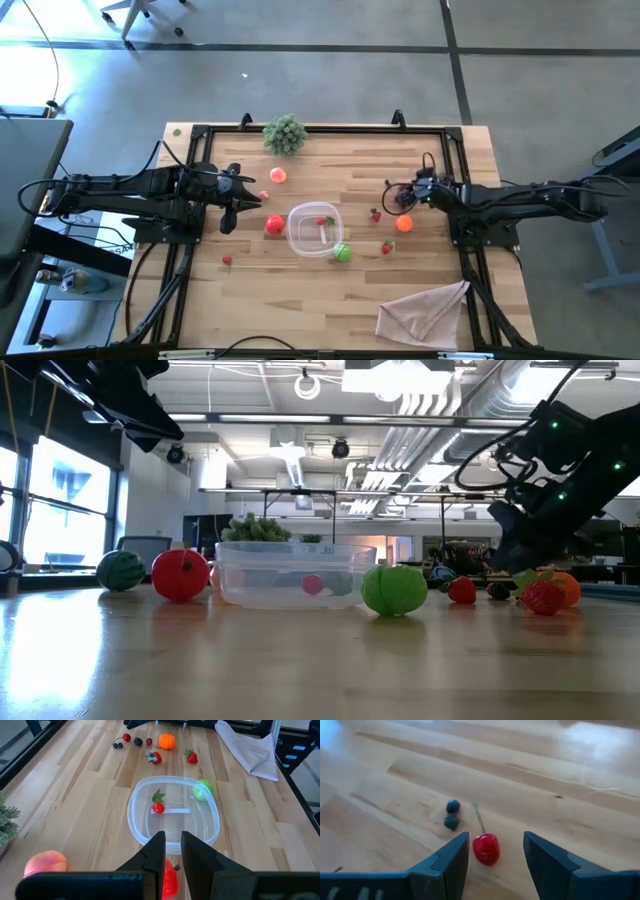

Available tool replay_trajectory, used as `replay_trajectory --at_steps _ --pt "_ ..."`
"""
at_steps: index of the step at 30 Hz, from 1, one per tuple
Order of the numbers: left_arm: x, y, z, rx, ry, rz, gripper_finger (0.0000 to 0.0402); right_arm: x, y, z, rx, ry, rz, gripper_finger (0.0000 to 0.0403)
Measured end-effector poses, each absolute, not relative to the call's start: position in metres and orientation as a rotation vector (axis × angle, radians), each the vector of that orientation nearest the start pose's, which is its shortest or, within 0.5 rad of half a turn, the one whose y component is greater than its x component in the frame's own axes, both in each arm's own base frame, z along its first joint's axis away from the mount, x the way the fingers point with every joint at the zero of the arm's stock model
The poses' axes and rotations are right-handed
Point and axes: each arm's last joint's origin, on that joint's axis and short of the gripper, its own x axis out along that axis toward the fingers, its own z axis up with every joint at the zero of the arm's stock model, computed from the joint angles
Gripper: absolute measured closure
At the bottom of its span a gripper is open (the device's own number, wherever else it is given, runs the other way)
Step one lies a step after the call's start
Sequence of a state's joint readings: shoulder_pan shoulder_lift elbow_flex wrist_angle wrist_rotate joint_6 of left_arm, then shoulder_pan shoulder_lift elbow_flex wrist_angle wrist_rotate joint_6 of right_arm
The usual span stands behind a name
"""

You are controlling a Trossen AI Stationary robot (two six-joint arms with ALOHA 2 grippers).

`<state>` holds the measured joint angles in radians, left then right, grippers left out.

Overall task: Pick and placing Produce into tupperware
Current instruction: Put the right cherry into the transparent bin

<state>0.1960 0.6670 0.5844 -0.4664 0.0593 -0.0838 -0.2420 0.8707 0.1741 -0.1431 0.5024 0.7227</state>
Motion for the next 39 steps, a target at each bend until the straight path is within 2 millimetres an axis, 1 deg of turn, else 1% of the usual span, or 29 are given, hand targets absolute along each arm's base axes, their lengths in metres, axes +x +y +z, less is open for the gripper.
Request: replay_trajectory --at_steps 4,10,17,26,32,39 --pt "0.142 0.026 0.256 -0.152 0.539 0.156 0.0350 0.131 -0.046 0.121 0.523 0.547 -0.939 0.0222" --pt "0.142 0.026 0.256 -0.151 0.539 0.156 0.0350 0.131 -0.045 0.119 0.444 0.617 -0.856 0.0222" --pt "0.142 0.026 0.256 -0.152 0.539 0.156 0.0350 0.132 -0.046 0.113 0.366 0.682 -0.866 0.0222" --pt "0.142 0.026 0.256 -0.151 0.539 0.156 0.0350 0.138 -0.047 0.105 0.341 0.726 -0.856 0.0222" --pt "0.142 0.026 0.256 -0.151 0.539 0.156 0.0350 0.143 -0.049 0.101 0.316 0.725 -0.854 0.0222" --pt "0.142 0.026 0.256 -0.152 0.539 0.156 0.0350 0.144 -0.049 0.096 0.308 0.752 -0.873 0.0222"
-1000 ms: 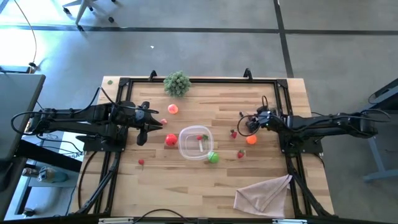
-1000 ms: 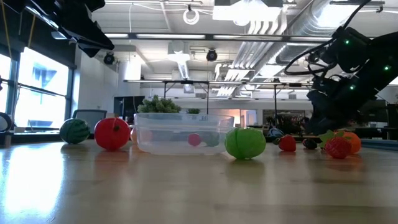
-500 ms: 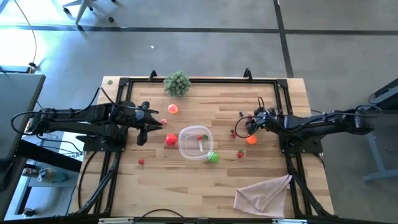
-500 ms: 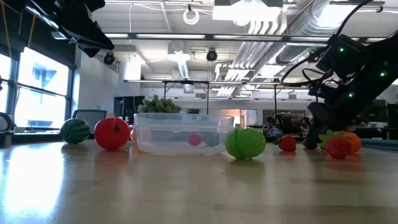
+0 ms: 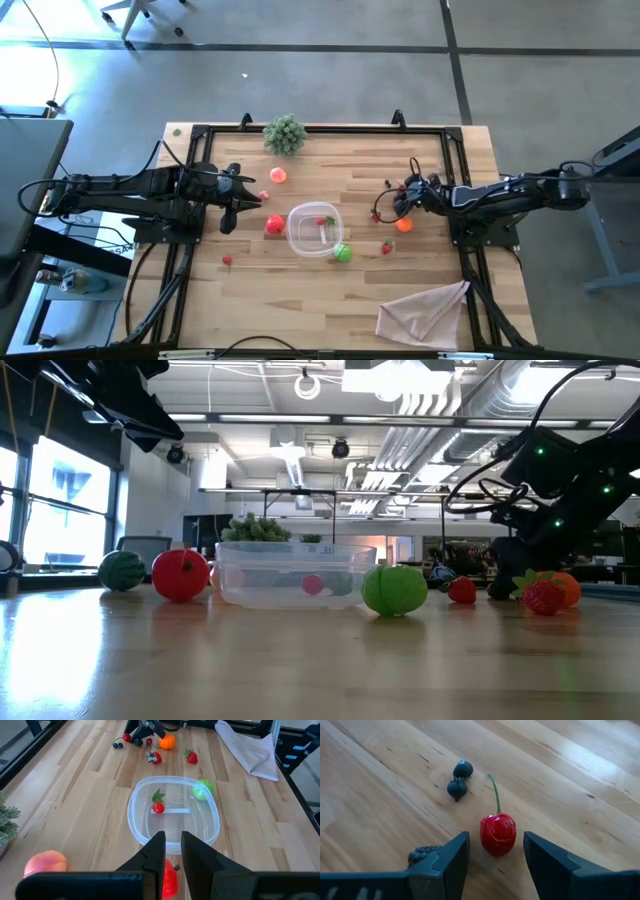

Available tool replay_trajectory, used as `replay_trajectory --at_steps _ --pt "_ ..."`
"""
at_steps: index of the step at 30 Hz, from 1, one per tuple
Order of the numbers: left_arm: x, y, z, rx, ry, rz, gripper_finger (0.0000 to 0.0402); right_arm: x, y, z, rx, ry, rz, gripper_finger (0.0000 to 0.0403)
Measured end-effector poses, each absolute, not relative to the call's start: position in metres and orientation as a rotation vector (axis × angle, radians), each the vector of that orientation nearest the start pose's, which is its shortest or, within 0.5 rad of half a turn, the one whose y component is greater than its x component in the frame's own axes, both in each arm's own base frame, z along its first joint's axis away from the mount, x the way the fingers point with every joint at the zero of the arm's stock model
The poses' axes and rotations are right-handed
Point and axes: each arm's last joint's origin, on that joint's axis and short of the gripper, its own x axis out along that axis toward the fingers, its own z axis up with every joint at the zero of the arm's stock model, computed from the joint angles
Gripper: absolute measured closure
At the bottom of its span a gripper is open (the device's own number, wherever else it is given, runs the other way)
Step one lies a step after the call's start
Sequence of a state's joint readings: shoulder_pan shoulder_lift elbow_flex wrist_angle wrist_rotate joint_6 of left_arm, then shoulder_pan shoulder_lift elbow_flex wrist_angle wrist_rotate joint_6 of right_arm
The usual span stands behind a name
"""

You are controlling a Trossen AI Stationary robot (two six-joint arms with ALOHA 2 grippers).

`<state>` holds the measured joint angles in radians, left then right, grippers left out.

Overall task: Pick and placing Produce into tupperware
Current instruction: Put the right cherry into the transparent bin

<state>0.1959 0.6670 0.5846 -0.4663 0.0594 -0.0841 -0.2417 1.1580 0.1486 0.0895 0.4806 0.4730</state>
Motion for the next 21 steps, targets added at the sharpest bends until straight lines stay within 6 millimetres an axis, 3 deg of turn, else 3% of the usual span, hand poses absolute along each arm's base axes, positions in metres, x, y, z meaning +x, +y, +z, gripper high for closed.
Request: replay_trajectory --at_steps 8,21 --pt "0.1417 0.0264 0.2560 -0.152 0.539 0.156 0.0350 0.1452 -0.0497 0.0953 0.306 0.747 -0.873 0.0228" --pt "0.1418 0.0264 0.2560 -0.152 0.539 0.156 0.0350 0.1454 -0.0497 0.0954 0.305 0.746 -0.872 0.0311"
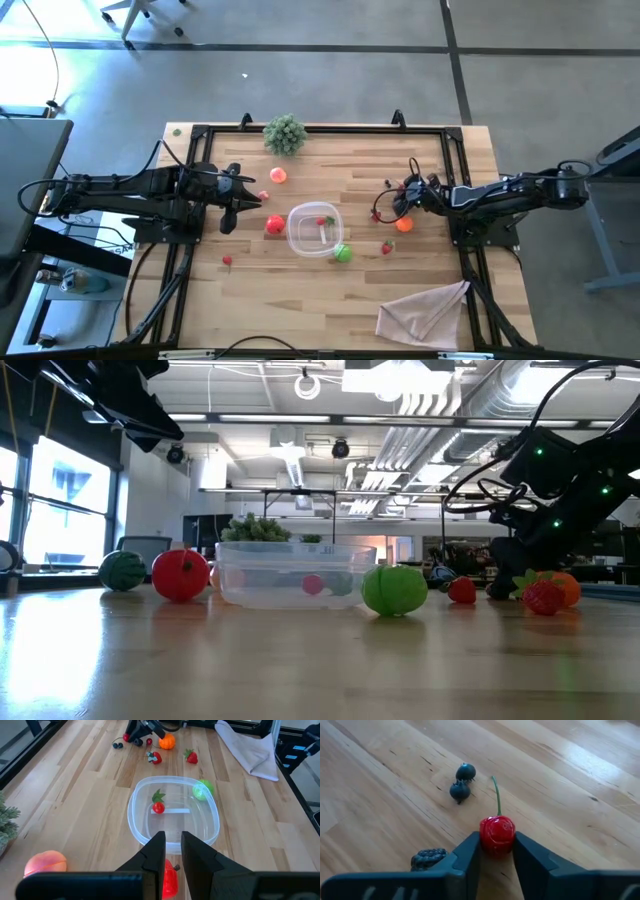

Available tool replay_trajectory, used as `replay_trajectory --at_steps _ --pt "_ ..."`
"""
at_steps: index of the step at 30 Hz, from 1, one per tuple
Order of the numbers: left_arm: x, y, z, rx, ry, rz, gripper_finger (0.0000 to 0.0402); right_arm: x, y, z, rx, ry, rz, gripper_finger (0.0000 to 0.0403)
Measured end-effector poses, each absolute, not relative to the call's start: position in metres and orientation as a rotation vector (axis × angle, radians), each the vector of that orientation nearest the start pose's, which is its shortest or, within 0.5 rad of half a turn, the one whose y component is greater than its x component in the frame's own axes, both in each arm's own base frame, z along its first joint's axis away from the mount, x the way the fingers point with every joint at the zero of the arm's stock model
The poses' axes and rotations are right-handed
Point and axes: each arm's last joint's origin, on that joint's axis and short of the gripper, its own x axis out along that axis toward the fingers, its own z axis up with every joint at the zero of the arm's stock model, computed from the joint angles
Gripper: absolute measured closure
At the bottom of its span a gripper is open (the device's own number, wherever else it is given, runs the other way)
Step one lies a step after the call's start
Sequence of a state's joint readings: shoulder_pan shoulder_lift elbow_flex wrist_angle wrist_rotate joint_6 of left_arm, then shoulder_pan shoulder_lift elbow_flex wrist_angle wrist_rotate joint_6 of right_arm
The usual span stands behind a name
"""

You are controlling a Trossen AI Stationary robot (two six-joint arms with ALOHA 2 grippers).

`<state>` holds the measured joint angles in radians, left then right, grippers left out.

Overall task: Pick and placing Produce into tupperware
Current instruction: Put the right cherry into the transparent bin

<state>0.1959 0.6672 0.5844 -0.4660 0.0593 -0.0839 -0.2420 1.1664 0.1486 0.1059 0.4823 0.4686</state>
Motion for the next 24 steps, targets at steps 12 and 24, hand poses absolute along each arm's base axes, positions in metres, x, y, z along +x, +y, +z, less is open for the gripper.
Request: replay_trajectory --at_steps 12,24 --pt "0.142 0.026 0.256 -0.152 0.539 0.156 0.0350 0.147 -0.051 0.097 0.293 0.706 -0.901 0.0331" --pt "0.142 0.026 0.256 -0.152 0.539 0.156 0.0350 0.157 -0.052 0.121 0.294 0.537 -0.806 0.0331"
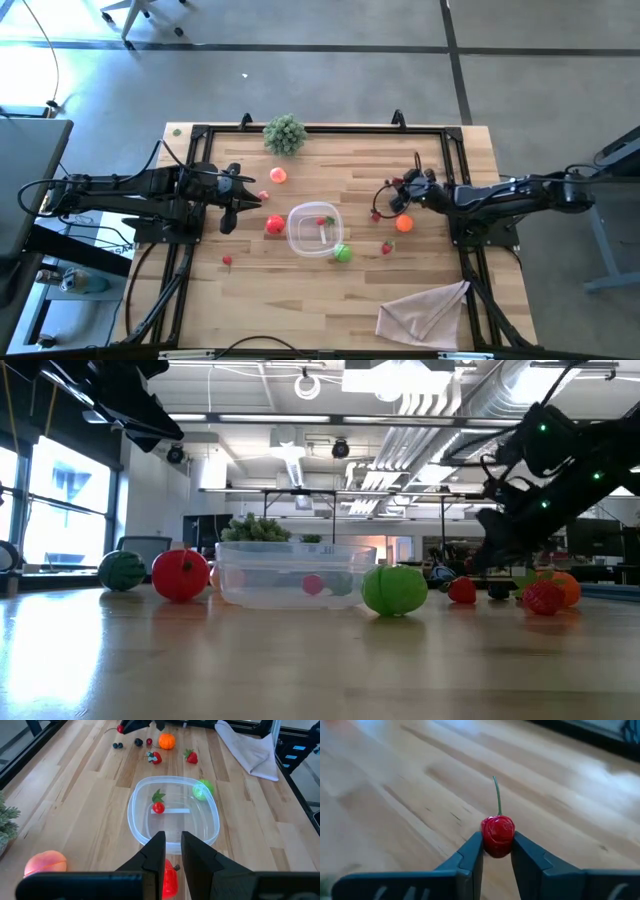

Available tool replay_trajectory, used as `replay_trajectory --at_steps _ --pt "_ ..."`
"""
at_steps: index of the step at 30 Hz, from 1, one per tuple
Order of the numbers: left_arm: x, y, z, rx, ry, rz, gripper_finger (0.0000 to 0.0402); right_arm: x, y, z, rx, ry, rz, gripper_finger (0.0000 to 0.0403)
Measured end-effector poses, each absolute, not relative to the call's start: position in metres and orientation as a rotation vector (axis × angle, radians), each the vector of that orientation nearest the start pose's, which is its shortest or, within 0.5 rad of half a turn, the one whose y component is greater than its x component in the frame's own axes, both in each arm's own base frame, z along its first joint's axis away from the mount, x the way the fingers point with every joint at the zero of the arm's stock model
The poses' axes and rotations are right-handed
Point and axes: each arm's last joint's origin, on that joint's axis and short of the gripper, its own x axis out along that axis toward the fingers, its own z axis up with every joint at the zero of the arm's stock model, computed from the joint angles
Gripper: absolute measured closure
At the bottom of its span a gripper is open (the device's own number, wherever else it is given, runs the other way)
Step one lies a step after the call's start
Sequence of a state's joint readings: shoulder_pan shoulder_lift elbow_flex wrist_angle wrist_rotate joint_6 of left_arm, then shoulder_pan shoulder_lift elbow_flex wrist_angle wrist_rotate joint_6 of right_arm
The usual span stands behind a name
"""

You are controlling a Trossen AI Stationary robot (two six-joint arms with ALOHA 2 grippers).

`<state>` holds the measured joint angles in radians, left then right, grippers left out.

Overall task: Pick and placing Produce into tupperware
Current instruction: Put the right cherry into the transparent bin

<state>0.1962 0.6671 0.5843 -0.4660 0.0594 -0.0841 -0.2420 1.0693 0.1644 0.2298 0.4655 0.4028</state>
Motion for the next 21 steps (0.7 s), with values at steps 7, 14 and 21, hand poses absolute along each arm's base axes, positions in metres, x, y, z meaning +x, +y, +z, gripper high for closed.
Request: replay_trajectory --at_steps 7,14,21 --pt "0.142 0.026 0.256 -0.151 0.539 0.156 0.0350 0.178 -0.051 0.170 0.245 0.393 -0.543 0.0332" --pt "0.142 0.026 0.256 -0.151 0.539 0.156 0.0350 0.206 -0.033 0.236 0.120 0.233 -0.265 0.0332" --pt "0.142 0.026 0.256 -0.151 0.539 0.156 0.0350 0.228 -0.007 0.286 0.013 0.112 -0.121 0.0332"
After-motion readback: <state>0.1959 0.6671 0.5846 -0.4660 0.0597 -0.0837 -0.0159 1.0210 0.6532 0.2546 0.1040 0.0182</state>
